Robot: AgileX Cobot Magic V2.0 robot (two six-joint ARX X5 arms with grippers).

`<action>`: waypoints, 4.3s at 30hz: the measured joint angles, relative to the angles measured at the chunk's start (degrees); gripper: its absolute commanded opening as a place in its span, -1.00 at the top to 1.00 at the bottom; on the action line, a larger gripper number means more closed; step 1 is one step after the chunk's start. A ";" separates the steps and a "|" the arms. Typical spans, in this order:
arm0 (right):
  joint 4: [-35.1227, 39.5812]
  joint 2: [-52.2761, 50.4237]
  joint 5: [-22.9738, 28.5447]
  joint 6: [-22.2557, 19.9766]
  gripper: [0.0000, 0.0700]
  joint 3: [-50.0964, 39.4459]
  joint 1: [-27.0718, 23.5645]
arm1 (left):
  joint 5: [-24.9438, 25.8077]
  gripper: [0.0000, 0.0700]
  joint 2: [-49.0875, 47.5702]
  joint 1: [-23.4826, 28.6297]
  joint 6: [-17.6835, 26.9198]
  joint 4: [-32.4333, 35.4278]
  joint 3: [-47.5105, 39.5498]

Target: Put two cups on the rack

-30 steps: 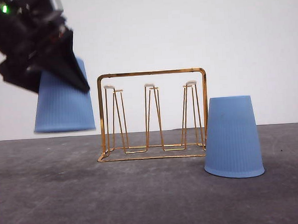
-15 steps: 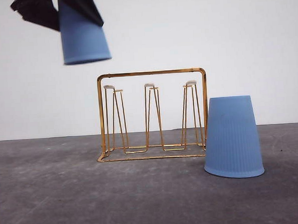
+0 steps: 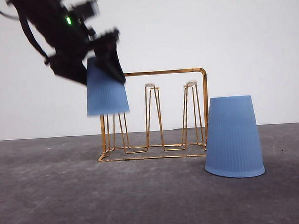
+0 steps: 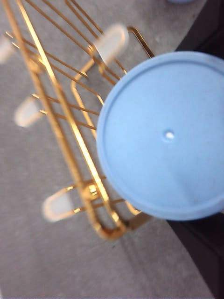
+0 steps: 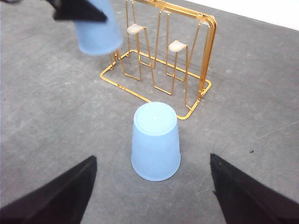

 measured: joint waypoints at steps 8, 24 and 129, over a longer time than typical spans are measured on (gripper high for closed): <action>0.00 0.00 0.00 0.00 -0.41 0.00 0.00 | -0.02 -0.64 4.60 0.00 0.02 -0.66 0.11; 0.02 0.00 -0.01 0.00 -0.41 0.00 0.00 | 3.70 -0.10 -5.75 1.55 -3.46 -39.25 11.58; 2.12 66.76 2.83 3.77 -0.72 38.91 6.75 | 3.04 -0.10 -46.51 5.90 -19.54 -19.00 -32.68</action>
